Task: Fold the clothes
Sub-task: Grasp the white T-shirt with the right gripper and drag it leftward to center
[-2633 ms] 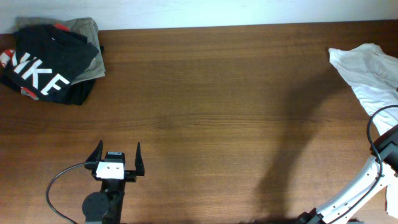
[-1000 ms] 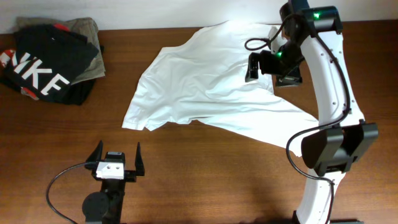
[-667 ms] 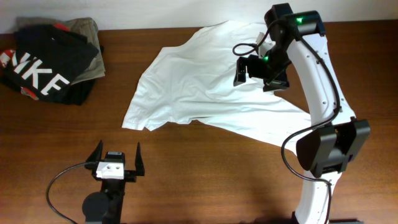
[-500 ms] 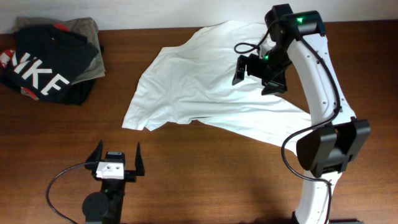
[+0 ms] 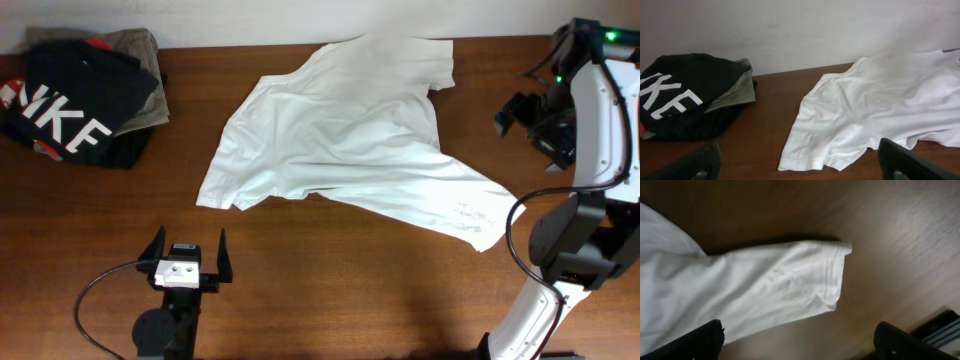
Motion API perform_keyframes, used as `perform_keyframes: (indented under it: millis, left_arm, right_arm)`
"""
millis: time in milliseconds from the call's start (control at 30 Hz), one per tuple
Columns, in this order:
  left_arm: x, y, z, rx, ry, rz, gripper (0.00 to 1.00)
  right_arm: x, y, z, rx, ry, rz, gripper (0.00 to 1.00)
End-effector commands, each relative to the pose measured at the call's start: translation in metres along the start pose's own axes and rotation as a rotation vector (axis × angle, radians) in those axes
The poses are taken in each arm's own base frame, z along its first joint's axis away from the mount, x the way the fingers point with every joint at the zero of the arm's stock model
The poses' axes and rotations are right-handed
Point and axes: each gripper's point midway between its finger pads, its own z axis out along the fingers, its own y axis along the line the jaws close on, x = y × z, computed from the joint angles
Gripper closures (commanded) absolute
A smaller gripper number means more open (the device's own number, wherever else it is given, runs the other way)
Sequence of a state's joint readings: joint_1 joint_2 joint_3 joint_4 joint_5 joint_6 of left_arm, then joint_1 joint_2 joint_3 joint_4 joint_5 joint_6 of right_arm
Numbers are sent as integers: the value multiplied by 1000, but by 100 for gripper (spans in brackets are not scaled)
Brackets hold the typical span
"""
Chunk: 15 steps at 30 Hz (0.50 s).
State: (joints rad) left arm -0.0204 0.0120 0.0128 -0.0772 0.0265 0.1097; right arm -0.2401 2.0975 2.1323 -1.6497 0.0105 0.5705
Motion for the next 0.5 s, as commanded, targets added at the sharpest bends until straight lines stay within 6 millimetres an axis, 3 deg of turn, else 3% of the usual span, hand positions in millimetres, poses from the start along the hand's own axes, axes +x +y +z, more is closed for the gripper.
perform_keyframes:
  millis: [0, 67, 133, 267, 467]
  left_arm:
    - [1, -1, 0, 8, 1, 12, 1]
    - [1, -1, 0, 8, 1, 12, 1]
    - [1, -1, 0, 8, 1, 12, 1]
    - [1, -1, 0, 8, 1, 12, 1]
    - [1, -1, 0, 8, 1, 12, 1]
  right_arm:
    - [6, 7, 25, 16, 3, -116, 1]
    - [13, 13, 41, -7, 38, -122, 1]
    - [30, 19, 64, -24, 106, -161, 6]
    - [56, 21, 92, 7, 176, -215, 13]
    - [62, 47, 128, 2, 99, -303, 24]
